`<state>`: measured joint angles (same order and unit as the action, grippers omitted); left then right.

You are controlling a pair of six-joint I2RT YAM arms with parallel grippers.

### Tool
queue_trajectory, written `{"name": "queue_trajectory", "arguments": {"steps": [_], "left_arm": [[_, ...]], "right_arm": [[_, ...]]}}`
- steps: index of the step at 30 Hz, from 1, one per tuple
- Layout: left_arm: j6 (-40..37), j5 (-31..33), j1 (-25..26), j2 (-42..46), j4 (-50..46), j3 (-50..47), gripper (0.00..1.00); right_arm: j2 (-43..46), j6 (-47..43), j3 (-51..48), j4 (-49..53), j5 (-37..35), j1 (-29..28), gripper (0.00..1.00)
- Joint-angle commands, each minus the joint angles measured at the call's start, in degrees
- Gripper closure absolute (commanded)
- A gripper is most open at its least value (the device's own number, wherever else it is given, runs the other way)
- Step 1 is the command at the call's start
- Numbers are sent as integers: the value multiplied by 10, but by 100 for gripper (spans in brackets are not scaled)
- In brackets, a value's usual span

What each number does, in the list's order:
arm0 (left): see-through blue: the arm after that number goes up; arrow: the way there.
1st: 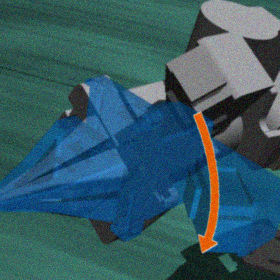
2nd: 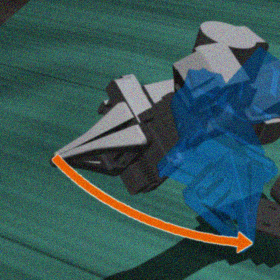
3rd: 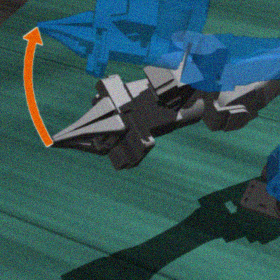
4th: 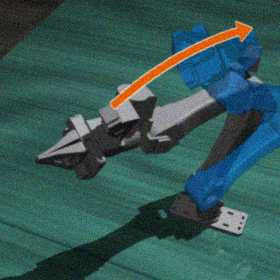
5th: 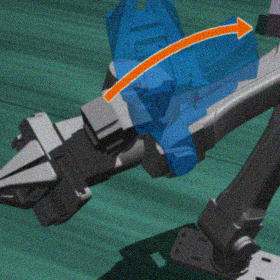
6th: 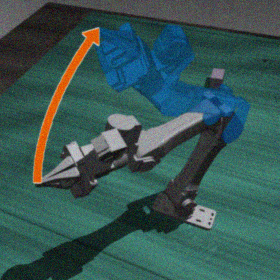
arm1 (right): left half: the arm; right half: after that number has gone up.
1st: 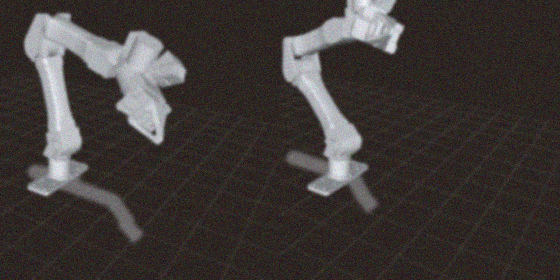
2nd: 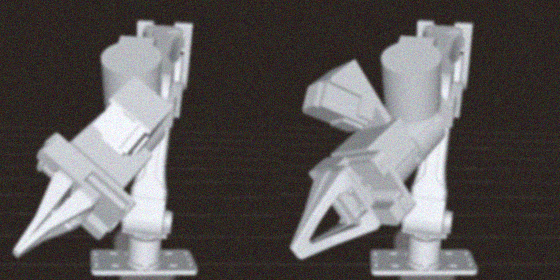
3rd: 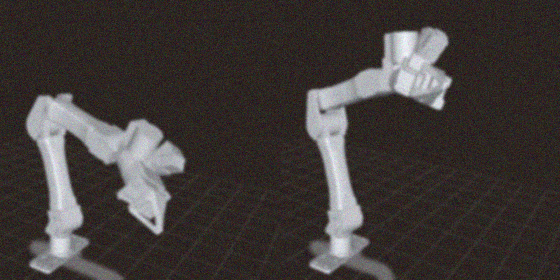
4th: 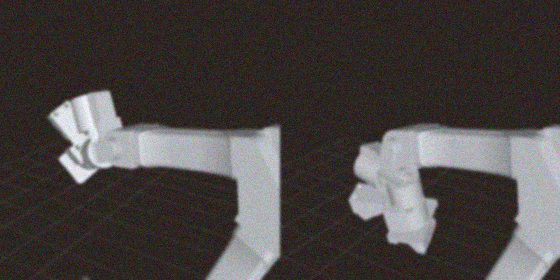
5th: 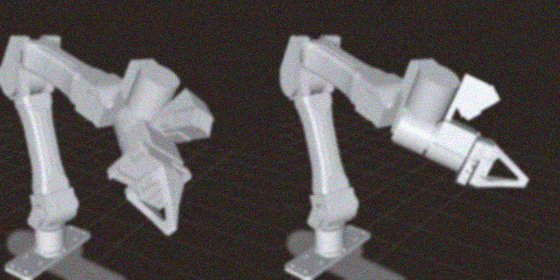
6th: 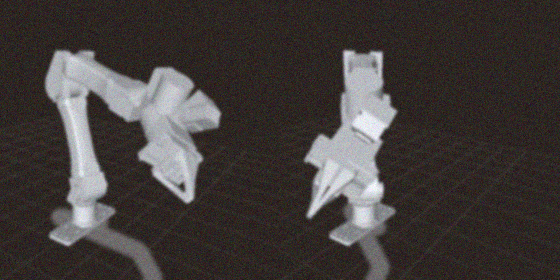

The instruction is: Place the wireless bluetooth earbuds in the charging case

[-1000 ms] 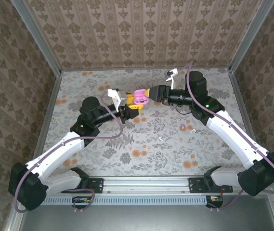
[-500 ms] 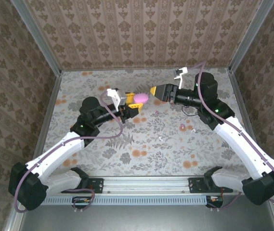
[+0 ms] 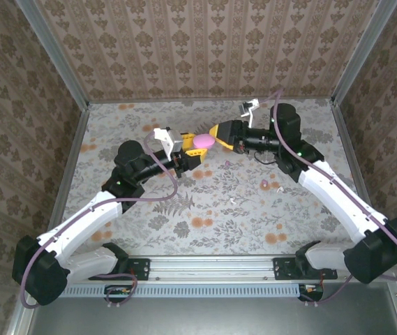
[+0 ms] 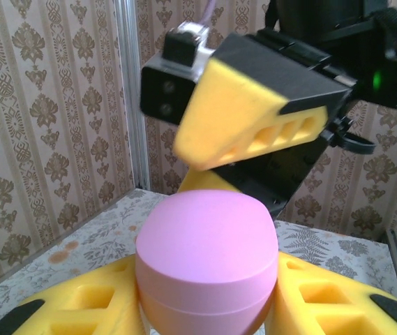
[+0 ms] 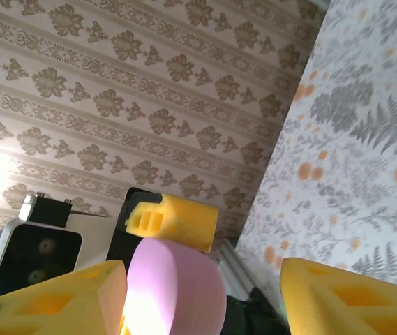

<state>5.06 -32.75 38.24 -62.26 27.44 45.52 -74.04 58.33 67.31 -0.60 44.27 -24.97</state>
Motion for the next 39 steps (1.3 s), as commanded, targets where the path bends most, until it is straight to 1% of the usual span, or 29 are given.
{"name": "queue_trajectory", "arguments": {"steps": [1, 5, 7, 9, 11, 14, 17, 19, 22, 25, 31, 39], "left_arm": [[-13, -4, 5, -1, 20, 12, 59], [-22, -4, 5, -8, 19, 18, 59], [-25, -2, 5, -11, 20, 19, 59], [-28, 0, 5, -13, 21, 19, 59], [-31, 1, 6, -13, 19, 20, 59], [-33, 3, 6, -12, 19, 19, 59], [-34, 6, 6, -11, 19, 19, 59], [-34, 8, 6, -11, 19, 19, 59], [-35, 9, 6, -11, 17, 19, 57], [-35, 9, 5, -11, 15, 18, 55], [-34, 17, 6, -8, 16, 11, 48], [-34, 15, 5, -13, 17, 13, 46]], "right_arm": [[-16, 91, -2, -68, 52, -8, 41], [-24, 104, -2, -88, 76, -13, 44], [-27, 112, -3, -94, 86, -14, 47], [-29, 114, -2, -95, 96, -15, 47], [-32, 113, -2, -93, 99, -14, 51], [-33, 112, -2, -88, 98, -14, 52], [-34, 109, -4, -88, 99, -14, 58], [-36, 108, -6, -91, 97, -14, 66], [-34, 118, -11, -104, 90, -14, 74], [-31, 136, -21, -128, 79, -14, 77], [-26, 191, -52, -208, 56, -12, 80], [-23, 221, -63, -248, 51, -13, 80]]}}
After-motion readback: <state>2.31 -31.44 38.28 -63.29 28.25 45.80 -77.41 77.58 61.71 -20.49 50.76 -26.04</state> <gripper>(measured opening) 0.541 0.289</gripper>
